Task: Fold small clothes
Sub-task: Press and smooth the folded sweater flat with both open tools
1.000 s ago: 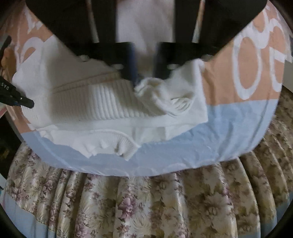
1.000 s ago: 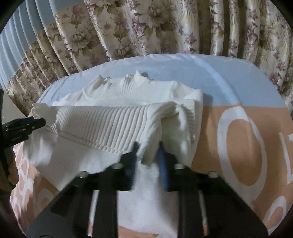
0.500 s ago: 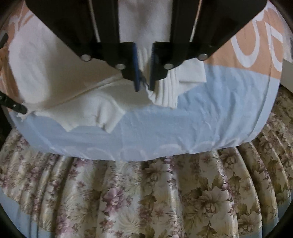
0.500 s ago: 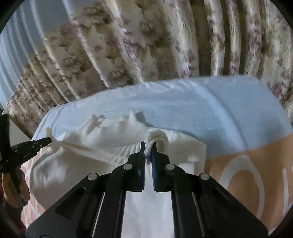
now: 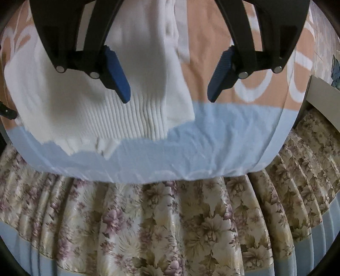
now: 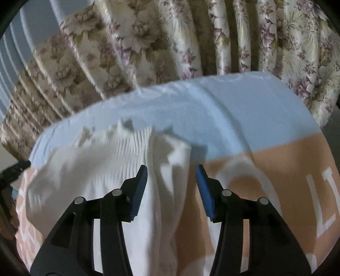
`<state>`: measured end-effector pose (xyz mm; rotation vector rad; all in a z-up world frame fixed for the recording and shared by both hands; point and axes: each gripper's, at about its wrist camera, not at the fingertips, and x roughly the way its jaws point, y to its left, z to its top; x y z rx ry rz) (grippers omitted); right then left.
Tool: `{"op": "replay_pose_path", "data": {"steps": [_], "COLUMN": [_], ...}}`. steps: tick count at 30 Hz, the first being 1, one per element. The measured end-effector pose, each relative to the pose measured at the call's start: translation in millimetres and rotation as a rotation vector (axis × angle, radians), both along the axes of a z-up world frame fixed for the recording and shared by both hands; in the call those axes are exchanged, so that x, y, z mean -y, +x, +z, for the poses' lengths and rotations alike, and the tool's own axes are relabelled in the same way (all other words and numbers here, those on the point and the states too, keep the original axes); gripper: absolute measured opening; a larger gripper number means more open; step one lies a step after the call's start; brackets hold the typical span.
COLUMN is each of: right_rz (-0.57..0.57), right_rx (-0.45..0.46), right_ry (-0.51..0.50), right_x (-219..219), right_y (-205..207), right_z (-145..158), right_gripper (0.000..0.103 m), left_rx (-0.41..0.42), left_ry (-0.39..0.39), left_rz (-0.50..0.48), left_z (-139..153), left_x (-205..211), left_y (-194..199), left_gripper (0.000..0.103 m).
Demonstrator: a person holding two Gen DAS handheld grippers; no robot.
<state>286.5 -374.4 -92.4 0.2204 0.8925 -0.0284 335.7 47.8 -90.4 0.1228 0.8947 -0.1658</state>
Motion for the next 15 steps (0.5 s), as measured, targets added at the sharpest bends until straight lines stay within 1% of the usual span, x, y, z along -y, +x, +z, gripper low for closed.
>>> {"op": "replay_pose_path", "data": {"steps": [3, 6, 9, 11, 12, 13, 14, 15], "right_rz": [0.039, 0.062, 0.067, 0.062, 0.06, 0.055, 0.051, 0.051], "right_rx": [-0.028, -0.036, -0.04, -0.045, -0.047, -0.044, -0.035, -0.032], "right_ry": [-0.052, -0.054, -0.035, -0.036, -0.035, -0.031, -0.026, -0.029], "right_x": [-13, -22, -28, -31, -31, -33, -34, -35], "right_y": [-18, -32, -40, -42, -42, -43, -46, -46], "right_z": [-9, -13, -16, -18, -18, -18, -16, -15], "right_gripper": [0.051, 0.051, 0.051, 0.049, 0.039, 0.031, 0.016, 0.01], "left_rx": [-0.008, -0.05, -0.087, -0.12, -0.133, -0.141, -0.145, -0.146], "left_ry": [0.008, -0.017, 0.007, -0.003, -0.016, -0.031, -0.041, -0.045], "left_rz": [-0.013, -0.027, -0.019, -0.004, 0.006, 0.011, 0.015, 0.018], "left_z": [-8, -20, -36, -48, -52, -55, -56, -56], "left_x": [2, 4, 6, 3, 0, -2, -4, -4], "left_y": [-21, -34, -37, -35, -35, -36, -37, -39], "left_gripper": [0.076, 0.076, 0.076, 0.076, 0.077, 0.077, 0.077, 0.077]}}
